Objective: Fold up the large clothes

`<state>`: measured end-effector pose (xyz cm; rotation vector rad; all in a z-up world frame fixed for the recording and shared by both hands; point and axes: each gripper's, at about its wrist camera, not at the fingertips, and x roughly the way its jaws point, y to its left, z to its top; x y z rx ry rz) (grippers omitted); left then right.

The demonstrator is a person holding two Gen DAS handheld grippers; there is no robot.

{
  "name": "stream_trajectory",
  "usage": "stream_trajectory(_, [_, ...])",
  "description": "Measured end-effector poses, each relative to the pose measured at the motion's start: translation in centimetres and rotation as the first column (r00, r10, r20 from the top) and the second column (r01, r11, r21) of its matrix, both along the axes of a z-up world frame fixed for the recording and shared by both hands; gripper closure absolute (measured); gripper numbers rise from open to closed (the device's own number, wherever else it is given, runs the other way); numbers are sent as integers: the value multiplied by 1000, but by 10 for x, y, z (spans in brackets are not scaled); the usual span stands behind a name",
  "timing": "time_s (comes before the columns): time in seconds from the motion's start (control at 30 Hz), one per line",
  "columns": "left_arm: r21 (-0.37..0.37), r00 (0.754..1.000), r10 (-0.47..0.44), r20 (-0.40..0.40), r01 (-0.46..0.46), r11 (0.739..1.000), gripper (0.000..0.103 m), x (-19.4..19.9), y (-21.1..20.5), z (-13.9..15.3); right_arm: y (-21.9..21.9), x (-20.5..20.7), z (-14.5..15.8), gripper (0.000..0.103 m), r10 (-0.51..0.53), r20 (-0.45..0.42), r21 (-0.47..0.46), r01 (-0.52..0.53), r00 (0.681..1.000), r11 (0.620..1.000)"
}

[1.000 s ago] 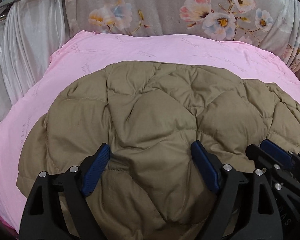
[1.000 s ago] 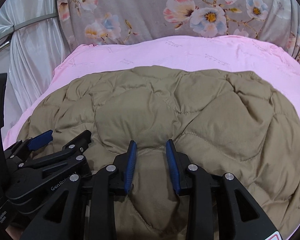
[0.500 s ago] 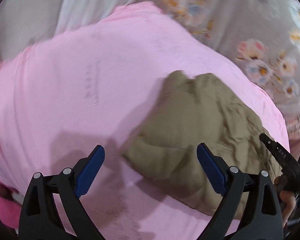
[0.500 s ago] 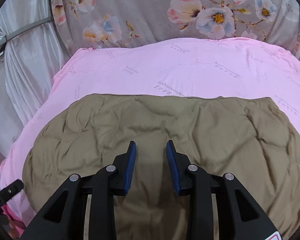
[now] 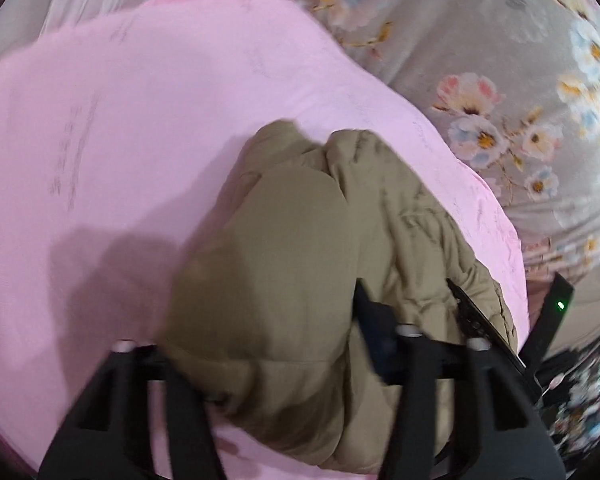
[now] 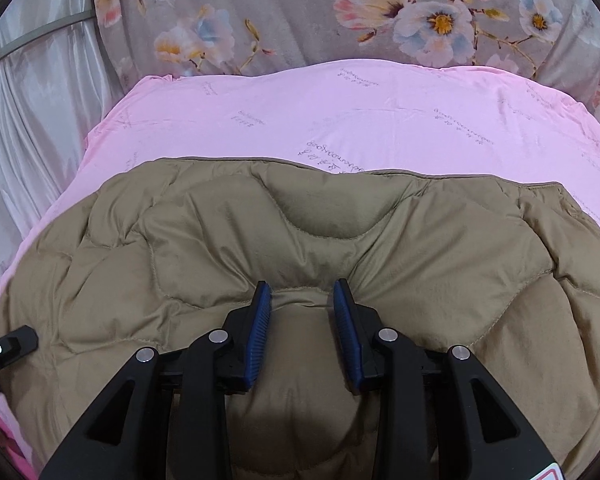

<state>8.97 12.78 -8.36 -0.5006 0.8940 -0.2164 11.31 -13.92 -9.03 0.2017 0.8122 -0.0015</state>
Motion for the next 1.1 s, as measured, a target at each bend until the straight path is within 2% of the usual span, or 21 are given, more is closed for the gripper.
stream_trajectory(0.03, [9,999,-26,28,26,1000,79,-3,-4,14,-1,1,0,69,4,-1,10,-4,1000,1000])
stream_trajectory(0.1, [28,995,-61,74,59,998,84,-9,-12,37,-7,2,2,69,19,-13,41,-19,1000,999])
stream_trajectory(0.23, [102,975,-138,175,122,987,87,-22,-40,88,-28,-31,34,70,27,-21,165,-23,999,986])
stream_trajectory(0.33, [139,955,-185,230,156,978,88,-31,-56,117,-36,-73,55,79,95,-55,160,-85,994,984])
stream_trajectory(0.4, [170,939,-219,266,178,969,88,-37,-69,135,-39,-96,50,101,160,-126,207,-132,979,969])
stream_trajectory(0.47, [195,924,-246,291,195,961,88,-43,-80,148,-36,-110,41,103,207,-162,258,-161,965,953])
stream_trajectory(0.57, [204,907,-280,315,223,953,89,-58,-87,162,-19,-114,30,102,259,-168,274,-207,951,939])
stream_trajectory(0.67, [236,886,-310,345,238,942,90,-75,-94,174,-1,-101,16,102,319,-160,365,-244,934,898])
stream_trajectory(0.73, [267,864,-343,368,255,929,90,-87,-103,182,12,-87,4,102,361,-132,452,-268,923,851])
stream_trajectory(0.8, [291,849,-381,366,285,913,90,-94,-115,185,20,-77,-5,102,373,-89,516,-278,924,810])
stream_trajectory(0.83, [303,839,-406,362,306,903,90,-97,-125,185,20,-75,-7,102,362,-77,532,-269,929,803])
stream_trajectory(0.97, [325,798,-488,355,384,864,90,-103,-164,182,-13,-98,13,102,284,-34,558,-218,958,801])
stream_trajectory(1.03, [329,777,-529,341,429,841,90,-103,-187,178,-42,-119,30,102,204,-21,516,-164,979,840])
stream_trajectory(1.1, [324,766,-560,314,468,822,90,-101,-209,170,-75,-145,46,97,95,-19,447,-76,995,891])
